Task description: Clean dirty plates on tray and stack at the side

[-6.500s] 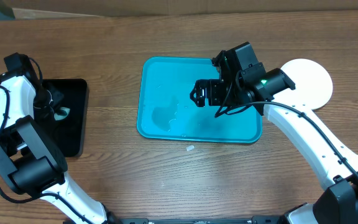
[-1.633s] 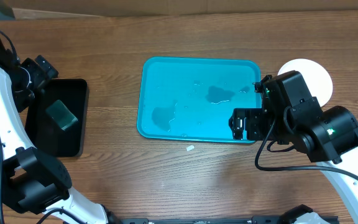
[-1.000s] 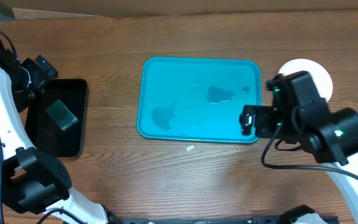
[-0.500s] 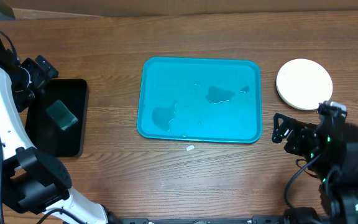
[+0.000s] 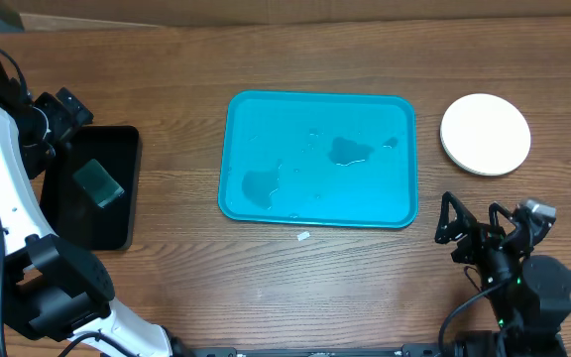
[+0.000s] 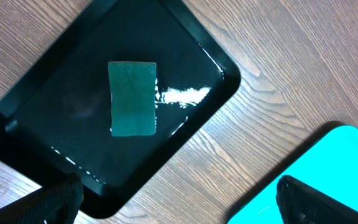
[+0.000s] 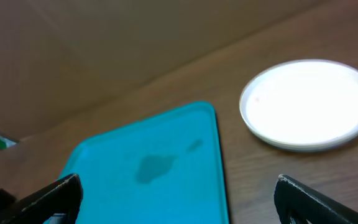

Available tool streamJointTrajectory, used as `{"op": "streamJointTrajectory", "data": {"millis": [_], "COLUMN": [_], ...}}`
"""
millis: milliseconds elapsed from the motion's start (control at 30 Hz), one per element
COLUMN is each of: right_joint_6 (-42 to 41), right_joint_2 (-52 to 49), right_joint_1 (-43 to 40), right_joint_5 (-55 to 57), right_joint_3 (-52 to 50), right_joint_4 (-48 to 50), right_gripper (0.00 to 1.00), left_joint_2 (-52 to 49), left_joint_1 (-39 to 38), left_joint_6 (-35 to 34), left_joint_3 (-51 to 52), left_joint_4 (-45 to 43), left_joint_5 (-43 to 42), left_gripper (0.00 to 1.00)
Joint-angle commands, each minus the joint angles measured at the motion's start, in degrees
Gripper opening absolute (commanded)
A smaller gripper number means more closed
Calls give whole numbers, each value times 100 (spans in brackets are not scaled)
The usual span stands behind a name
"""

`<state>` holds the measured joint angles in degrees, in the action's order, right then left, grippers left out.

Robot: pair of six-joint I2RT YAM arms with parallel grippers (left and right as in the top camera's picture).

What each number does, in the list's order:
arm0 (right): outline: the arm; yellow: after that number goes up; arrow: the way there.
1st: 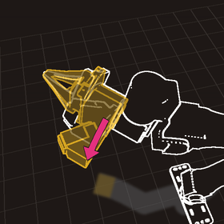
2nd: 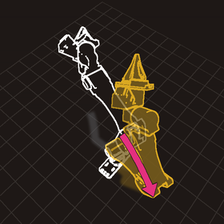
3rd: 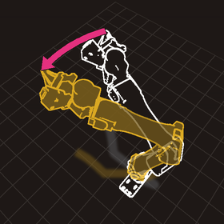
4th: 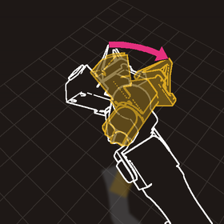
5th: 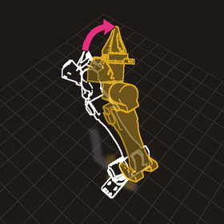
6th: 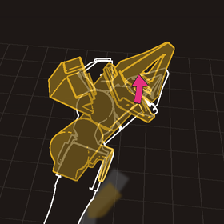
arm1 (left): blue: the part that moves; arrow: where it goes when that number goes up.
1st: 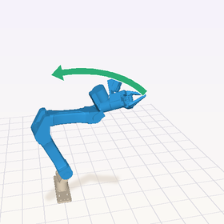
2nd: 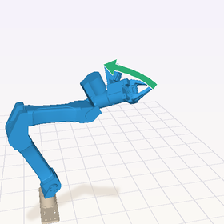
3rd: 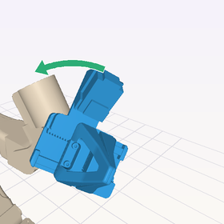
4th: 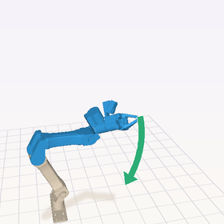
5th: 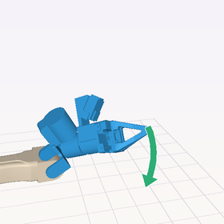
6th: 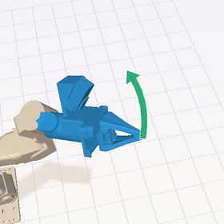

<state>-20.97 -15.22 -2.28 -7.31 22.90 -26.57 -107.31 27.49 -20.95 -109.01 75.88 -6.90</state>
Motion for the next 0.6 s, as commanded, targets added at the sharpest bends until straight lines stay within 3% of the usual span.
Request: {"op": "streamJointTrajectory", "data": {"millis": [0,567], "right_joint_6": [17,-7], "right_joint_2": [328,1510], "right_joint_1": [-37,-37], "right_joint_5": [-39,-46], "right_joint_3": [-199,-1300], "right_joint_4": [214,1416], "right_gripper": [100,100], "left_joint_2": [-50,-50], "left_joint_1": [-13,-13], "left_joint_6": [17,17], "left_joint_3": [33,33], "left_joint_4": [11,9], "left_joint_5": [-37,-37], "left_gripper": [100,100]}}
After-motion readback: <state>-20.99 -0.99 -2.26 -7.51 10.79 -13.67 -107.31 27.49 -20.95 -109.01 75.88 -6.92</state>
